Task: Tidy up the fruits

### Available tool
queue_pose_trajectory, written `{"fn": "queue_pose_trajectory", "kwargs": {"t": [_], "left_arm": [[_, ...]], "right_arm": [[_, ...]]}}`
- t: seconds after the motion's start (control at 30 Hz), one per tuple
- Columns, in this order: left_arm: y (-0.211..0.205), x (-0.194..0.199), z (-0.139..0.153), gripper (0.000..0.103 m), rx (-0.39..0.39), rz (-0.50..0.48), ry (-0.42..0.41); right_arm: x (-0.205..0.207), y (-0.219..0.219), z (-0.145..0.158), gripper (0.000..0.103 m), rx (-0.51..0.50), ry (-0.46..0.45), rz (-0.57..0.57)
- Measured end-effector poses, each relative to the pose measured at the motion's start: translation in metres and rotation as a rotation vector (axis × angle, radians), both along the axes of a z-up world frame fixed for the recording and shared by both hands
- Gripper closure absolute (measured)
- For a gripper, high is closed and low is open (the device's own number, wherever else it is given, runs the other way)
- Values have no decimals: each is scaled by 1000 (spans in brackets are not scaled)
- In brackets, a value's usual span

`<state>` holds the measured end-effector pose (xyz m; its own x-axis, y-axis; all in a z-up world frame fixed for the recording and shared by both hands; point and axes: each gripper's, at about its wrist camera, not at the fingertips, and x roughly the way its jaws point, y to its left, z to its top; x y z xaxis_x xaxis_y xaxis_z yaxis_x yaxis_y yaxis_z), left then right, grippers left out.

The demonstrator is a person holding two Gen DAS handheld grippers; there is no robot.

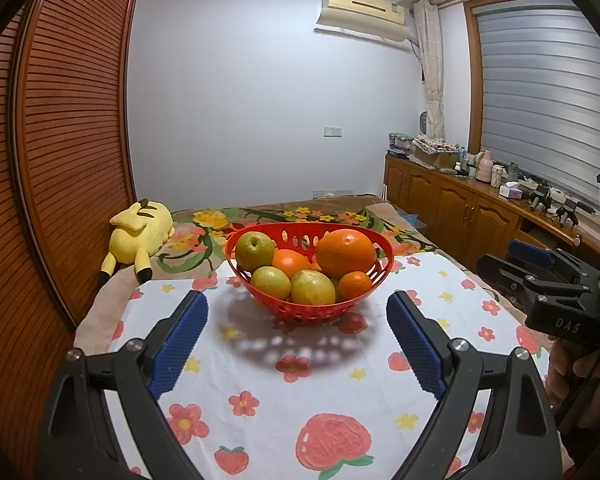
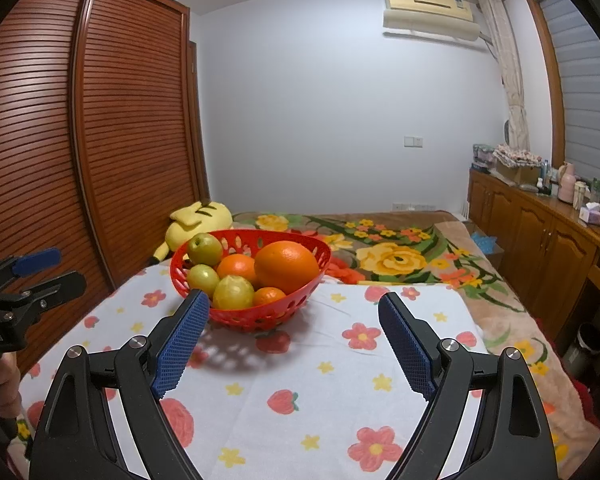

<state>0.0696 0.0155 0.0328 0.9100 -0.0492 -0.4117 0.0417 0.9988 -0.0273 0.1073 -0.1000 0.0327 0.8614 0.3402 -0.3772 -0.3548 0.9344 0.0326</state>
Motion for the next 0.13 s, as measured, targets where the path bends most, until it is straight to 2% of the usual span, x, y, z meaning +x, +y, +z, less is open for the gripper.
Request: {"fn": "queue_pose_trajectory", "kwargs": {"t": [0.13], "left_arm": [[2, 2, -1, 11, -2, 0, 0]], "right_arm": [[0, 1, 0, 14, 2, -1, 0]]}}
